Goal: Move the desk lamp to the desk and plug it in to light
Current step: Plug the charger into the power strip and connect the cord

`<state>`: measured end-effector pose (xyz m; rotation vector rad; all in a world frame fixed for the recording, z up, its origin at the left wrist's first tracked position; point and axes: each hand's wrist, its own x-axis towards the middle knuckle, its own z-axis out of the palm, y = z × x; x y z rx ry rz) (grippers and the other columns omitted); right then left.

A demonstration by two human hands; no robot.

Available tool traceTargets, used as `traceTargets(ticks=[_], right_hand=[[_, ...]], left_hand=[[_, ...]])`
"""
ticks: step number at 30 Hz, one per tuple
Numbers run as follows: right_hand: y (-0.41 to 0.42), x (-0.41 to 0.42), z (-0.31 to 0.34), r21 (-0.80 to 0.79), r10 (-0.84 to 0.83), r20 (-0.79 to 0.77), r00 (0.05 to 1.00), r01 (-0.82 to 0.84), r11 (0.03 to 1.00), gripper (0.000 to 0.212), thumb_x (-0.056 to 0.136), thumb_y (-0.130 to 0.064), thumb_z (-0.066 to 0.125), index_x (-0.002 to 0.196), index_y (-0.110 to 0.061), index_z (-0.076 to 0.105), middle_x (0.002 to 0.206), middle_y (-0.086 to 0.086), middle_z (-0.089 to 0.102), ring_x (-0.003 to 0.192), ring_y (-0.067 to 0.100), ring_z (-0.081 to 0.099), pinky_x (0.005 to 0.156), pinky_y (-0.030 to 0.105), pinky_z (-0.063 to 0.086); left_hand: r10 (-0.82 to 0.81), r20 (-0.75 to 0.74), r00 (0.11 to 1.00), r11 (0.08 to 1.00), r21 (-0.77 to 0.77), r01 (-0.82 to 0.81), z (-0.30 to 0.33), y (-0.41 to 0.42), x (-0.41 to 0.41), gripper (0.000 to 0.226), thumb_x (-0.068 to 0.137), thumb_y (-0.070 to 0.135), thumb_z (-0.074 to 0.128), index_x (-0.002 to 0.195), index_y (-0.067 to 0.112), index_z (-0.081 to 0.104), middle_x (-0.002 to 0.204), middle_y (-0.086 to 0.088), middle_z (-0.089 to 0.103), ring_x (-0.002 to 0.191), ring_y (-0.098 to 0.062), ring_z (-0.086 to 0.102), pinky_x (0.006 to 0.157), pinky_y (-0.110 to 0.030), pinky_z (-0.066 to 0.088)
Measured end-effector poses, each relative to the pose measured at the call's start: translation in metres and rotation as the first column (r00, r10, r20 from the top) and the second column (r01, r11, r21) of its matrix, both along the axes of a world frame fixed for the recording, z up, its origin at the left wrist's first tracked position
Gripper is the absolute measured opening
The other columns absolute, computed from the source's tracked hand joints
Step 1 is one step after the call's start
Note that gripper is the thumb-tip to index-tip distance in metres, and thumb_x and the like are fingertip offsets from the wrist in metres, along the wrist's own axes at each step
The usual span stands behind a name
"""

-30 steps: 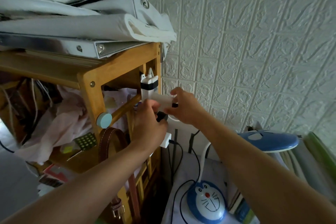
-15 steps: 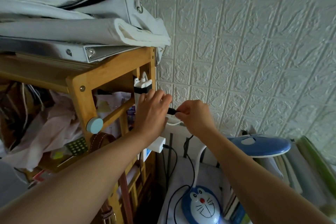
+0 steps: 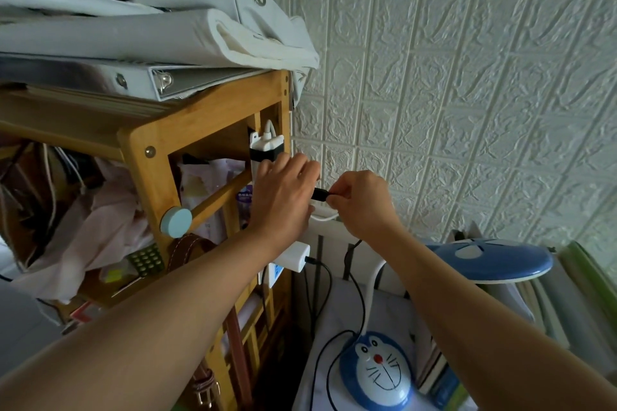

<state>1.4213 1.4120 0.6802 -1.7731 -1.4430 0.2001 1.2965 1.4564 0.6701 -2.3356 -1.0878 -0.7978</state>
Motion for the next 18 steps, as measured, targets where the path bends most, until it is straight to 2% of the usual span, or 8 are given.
traceTargets(ticks=[4,6,8,10,12,15,18], right_hand=[[-0.003,0.002,0.002,-0.001,0.002,-0.025,1.000,-0.002,1.000,0.006,0.080,-0.005,0.066,0.083,-0.007,0.071,0.072,0.002,0.062,0.068,0.016,0.058,0.053,0.016,0.041],[-0.006,0.002,0.001,-0.003,0.008,-0.048,0.999,-0.009,1.000,0.010,0.080,-0.009,0.067,0.089,-0.008,0.070,0.080,0.004,0.066,0.077,0.018,0.063,0.060,0.016,0.045],[-0.010,-0.001,-0.003,-0.028,0.001,-0.010,1.000,-0.002,1.000,0.032,0.080,-0.017,0.069,0.110,-0.009,0.064,0.106,0.007,0.067,0.101,0.021,0.061,0.079,0.021,0.043],[-0.017,-0.003,-0.012,-0.053,-0.017,0.043,0.999,0.020,0.998,0.059,0.078,-0.026,0.072,0.130,-0.011,0.048,0.129,0.008,0.054,0.121,0.023,0.048,0.091,0.024,0.034],[-0.029,-0.004,-0.022,-0.048,-0.025,0.048,0.999,0.027,0.998,0.072,0.076,-0.028,0.072,0.137,-0.014,0.037,0.138,0.008,0.042,0.129,0.024,0.035,0.098,0.027,0.029],[-0.053,-0.008,-0.039,-0.054,-0.084,0.070,0.994,0.088,0.995,0.073,0.076,-0.025,0.072,0.138,-0.017,0.033,0.141,0.008,0.035,0.131,0.023,0.027,0.104,0.030,0.027],[-0.071,-0.011,-0.053,-0.095,-0.158,0.062,0.985,0.163,0.982,0.070,0.077,-0.023,0.071,0.136,-0.018,0.034,0.139,0.008,0.035,0.130,0.023,0.027,0.104,0.032,0.029]], left_hand=[[0.009,0.002,1.000,1.000,-0.024,-0.008,0.003,-0.002,0.002,0.043,0.062,0.022,0.080,0.098,0.018,0.056,0.100,-0.002,0.061,0.095,-0.025,0.054,0.074,-0.036,0.039],[0.017,-0.005,1.000,1.000,-0.027,-0.017,0.002,-0.003,0.002,0.043,0.065,0.023,0.079,0.100,0.019,0.054,0.103,-0.003,0.060,0.096,-0.025,0.053,0.075,-0.036,0.038],[0.011,-0.009,1.000,0.999,-0.034,-0.012,0.001,-0.003,0.001,0.042,0.069,0.023,0.076,0.104,0.019,0.053,0.106,-0.003,0.059,0.099,-0.024,0.051,0.077,-0.035,0.038],[-0.010,0.006,1.000,0.998,-0.055,0.010,0.000,-0.005,0.001,0.041,0.072,0.022,0.074,0.106,0.019,0.052,0.107,-0.004,0.058,0.100,-0.024,0.050,0.079,-0.035,0.038],[-0.027,0.030,0.999,0.997,-0.067,0.029,-0.001,-0.007,-0.001,0.041,0.071,0.015,0.074,0.107,0.017,0.054,0.107,-0.006,0.058,0.100,-0.026,0.050,0.080,-0.035,0.039],[-0.068,0.080,0.994,0.994,-0.082,0.075,-0.008,-0.015,-0.006,0.051,0.065,0.007,0.078,0.111,0.014,0.057,0.114,-0.009,0.058,0.105,-0.029,0.051,0.085,-0.037,0.041],[-0.091,0.090,0.992,0.991,-0.094,0.100,-0.019,-0.026,-0.015,0.064,0.060,0.006,0.080,0.118,0.016,0.054,0.126,-0.011,0.053,0.114,-0.032,0.048,0.088,-0.038,0.040]])
